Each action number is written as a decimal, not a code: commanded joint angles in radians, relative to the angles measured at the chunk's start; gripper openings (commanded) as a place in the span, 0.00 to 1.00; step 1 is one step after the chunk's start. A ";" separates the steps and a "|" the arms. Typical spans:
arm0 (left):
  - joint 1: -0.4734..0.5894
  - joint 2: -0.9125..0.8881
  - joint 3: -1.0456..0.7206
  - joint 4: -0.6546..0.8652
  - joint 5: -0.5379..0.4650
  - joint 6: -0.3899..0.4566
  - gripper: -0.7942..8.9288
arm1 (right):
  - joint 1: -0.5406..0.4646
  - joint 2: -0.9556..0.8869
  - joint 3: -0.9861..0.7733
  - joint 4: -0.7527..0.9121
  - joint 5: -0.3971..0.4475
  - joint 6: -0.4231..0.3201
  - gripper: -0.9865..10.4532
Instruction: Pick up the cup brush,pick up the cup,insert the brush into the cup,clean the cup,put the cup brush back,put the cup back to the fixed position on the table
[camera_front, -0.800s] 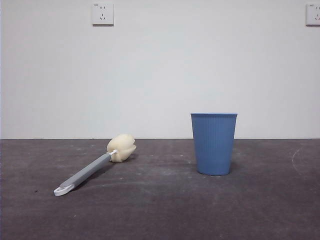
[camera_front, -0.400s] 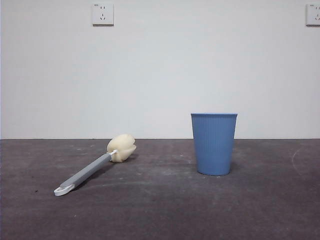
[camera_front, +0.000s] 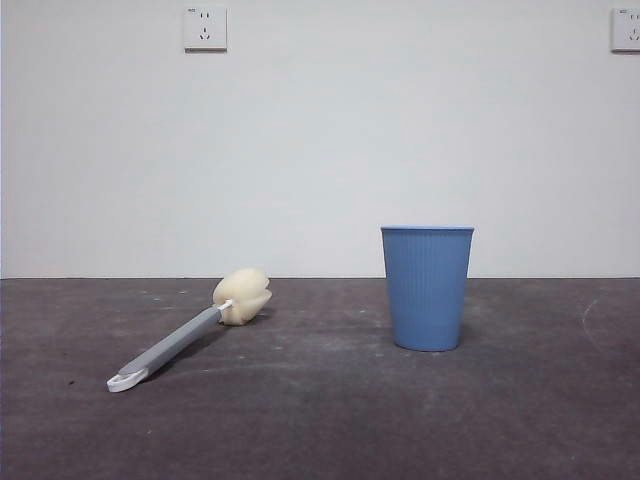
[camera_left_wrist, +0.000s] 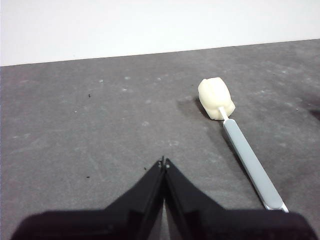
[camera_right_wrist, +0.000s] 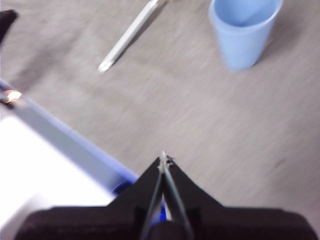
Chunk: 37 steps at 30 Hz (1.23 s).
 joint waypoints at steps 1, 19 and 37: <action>0.003 -0.002 -0.014 0.007 0.000 -0.007 0.08 | -0.026 -0.066 -0.001 0.118 0.041 -0.046 0.09; 0.003 -0.002 -0.014 0.007 0.000 -0.007 0.08 | -0.245 -0.470 -0.380 0.746 0.164 -0.126 0.09; 0.003 -0.002 -0.014 0.007 0.000 -0.007 0.08 | -0.388 -0.640 -0.914 1.142 0.088 -0.093 0.09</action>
